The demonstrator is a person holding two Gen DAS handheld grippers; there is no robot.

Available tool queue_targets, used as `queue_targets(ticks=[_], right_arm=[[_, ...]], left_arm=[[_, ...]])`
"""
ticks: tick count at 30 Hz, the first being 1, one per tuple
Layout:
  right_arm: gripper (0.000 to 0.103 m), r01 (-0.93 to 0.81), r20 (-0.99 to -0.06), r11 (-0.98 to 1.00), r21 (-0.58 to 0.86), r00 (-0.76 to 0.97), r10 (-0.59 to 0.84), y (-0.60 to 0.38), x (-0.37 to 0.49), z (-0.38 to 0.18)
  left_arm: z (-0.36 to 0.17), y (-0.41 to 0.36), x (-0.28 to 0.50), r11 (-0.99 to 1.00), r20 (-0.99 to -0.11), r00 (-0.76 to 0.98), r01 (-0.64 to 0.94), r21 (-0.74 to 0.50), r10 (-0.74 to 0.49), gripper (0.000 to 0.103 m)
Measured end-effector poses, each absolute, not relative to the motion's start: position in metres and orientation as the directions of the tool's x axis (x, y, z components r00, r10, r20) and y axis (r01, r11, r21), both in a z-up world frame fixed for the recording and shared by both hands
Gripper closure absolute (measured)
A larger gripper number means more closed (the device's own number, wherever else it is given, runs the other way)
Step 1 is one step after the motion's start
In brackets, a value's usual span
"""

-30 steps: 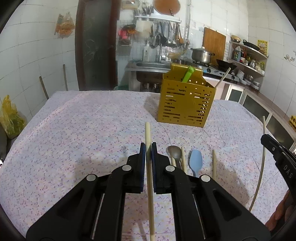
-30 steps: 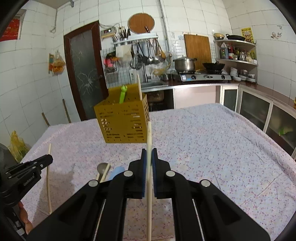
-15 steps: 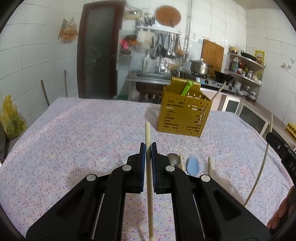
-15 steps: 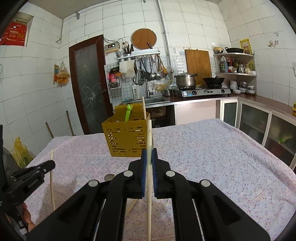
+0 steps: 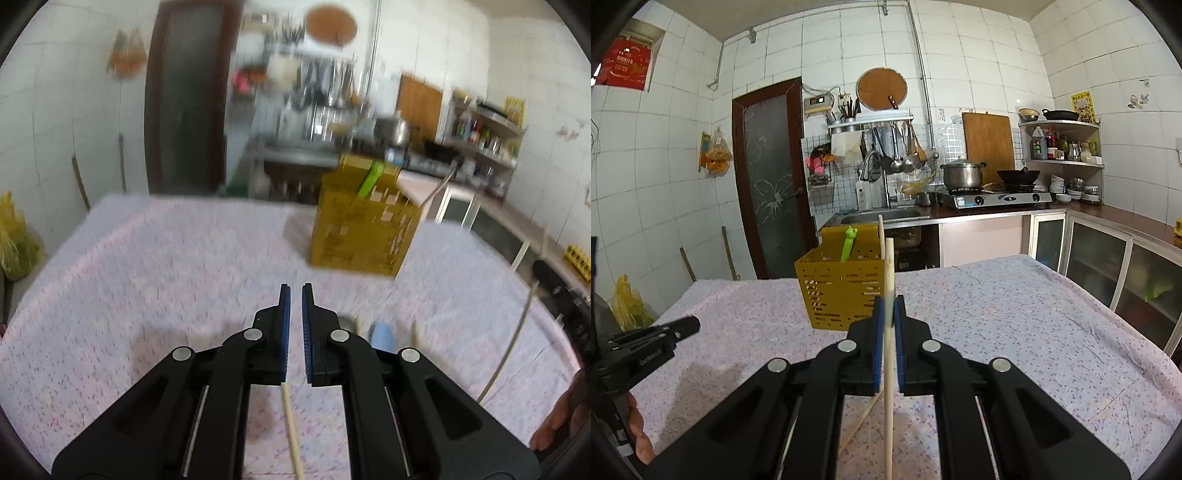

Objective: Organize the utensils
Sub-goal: 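Lift the chopstick with the left tool while the right tool carries its chopstick toward the holder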

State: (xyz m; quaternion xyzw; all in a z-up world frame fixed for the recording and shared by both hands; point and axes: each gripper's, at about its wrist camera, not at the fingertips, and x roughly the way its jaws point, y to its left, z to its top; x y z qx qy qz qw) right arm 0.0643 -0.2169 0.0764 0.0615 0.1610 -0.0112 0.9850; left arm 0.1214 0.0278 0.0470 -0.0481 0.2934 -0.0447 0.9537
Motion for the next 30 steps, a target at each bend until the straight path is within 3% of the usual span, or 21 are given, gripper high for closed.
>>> queue_targets(ticks=[3, 5, 7, 14, 20, 30], right_arm=[[0.097, 0.046, -0.345, 0.991, 0.122, 0.939, -0.001, -0.218, 0.070, 0.071], [0.097, 0.046, -0.348, 0.991, 0.124, 0.938, 0.000, -0.220, 0.071, 0.069], [0.097, 0.045, -0.350, 0.991, 0.126, 0.937, 0.001, -0.221, 0.072, 0.069], [0.097, 0.043, -0.351, 0.991, 0.125, 0.936, 0.003, -0.219, 0.073, 0.069], [0.097, 0.043, -0.351, 0.991, 0.124, 0.937, 0.003, -0.219, 0.073, 0.070], [0.097, 0.047, -0.333, 0.991, 0.129, 0.943, -0.001, -0.218, 0.069, 0.072]], left_arm=[[0.021, 0.028, 0.142, 0.994, -0.653, 0.751, 0.043, -0.096, -0.095, 0.079], [0.002, 0.028, 0.151, 0.996, -0.702, 0.707, 0.032, -0.085, -0.083, 0.059], [-0.012, 0.028, 0.158, 0.998, -0.733, 0.677, 0.021, -0.067, -0.063, 0.056], [-0.053, 0.024, 0.180, 0.999, -0.820, 0.571, 0.024, -0.020, -0.031, 0.058], [-0.051, 0.019, 0.191, 0.999, -0.823, 0.566, 0.042, -0.028, -0.047, 0.097], [0.003, 0.023, 0.165, 0.995, -0.698, 0.710, 0.039, -0.089, -0.090, 0.098]])
